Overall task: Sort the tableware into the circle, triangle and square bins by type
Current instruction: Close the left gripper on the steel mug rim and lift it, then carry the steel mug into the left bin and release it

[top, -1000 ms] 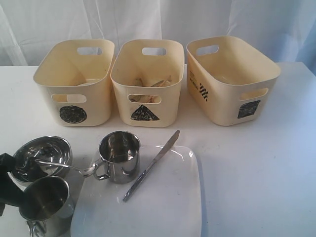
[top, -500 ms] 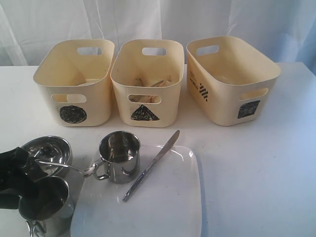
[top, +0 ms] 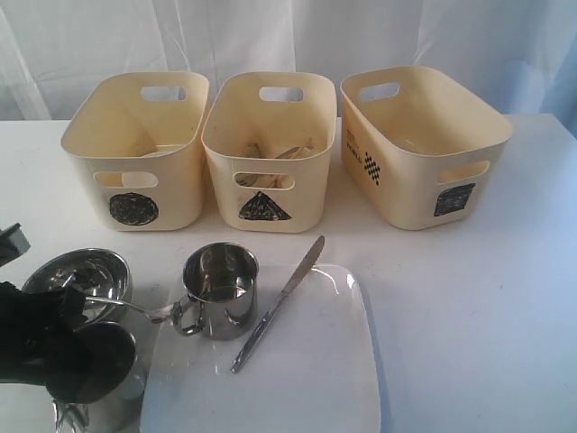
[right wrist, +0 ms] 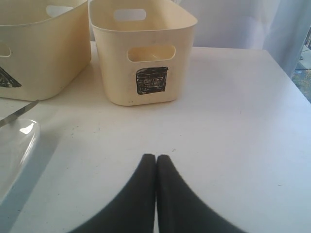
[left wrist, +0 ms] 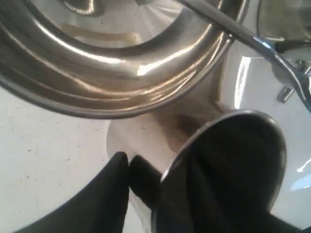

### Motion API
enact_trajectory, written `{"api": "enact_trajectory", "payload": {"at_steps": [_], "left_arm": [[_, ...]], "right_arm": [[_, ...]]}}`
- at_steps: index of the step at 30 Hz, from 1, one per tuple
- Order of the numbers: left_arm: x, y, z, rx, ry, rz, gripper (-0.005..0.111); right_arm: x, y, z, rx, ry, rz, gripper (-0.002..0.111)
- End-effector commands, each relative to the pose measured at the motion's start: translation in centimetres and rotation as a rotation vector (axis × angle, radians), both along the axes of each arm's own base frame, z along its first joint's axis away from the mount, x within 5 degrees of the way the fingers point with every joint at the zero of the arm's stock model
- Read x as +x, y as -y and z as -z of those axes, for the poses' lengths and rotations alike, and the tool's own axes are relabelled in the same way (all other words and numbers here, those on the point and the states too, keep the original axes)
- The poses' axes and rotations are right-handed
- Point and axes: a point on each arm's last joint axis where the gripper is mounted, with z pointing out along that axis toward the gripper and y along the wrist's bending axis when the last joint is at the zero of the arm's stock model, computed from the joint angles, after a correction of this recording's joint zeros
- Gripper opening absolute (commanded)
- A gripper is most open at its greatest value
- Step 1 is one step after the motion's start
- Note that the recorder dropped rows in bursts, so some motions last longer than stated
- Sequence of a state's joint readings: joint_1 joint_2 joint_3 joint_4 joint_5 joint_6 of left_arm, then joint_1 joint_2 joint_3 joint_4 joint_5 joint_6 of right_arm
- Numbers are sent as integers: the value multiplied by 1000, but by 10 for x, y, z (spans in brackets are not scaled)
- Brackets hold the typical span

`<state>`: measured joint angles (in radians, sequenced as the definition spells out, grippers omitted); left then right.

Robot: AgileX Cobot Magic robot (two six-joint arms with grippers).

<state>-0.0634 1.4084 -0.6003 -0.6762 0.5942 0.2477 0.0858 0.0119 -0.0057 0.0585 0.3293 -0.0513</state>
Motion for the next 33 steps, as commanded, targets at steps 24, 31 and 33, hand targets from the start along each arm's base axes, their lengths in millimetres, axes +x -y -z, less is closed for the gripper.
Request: {"api": "enact_trajectory", "payload": {"at_steps": [24,31,33], "left_arm": [[42,3,-114,-34,508,-96,0],[97,-6,-152,28,772,-244,0],[110,-6,-151,39,785,-251,0]], "right_arm": [[0,1,1,-2,6,9,0],[0,1,1,-2,6,9,0],[0,1,1,-2,6,9,0]]}}
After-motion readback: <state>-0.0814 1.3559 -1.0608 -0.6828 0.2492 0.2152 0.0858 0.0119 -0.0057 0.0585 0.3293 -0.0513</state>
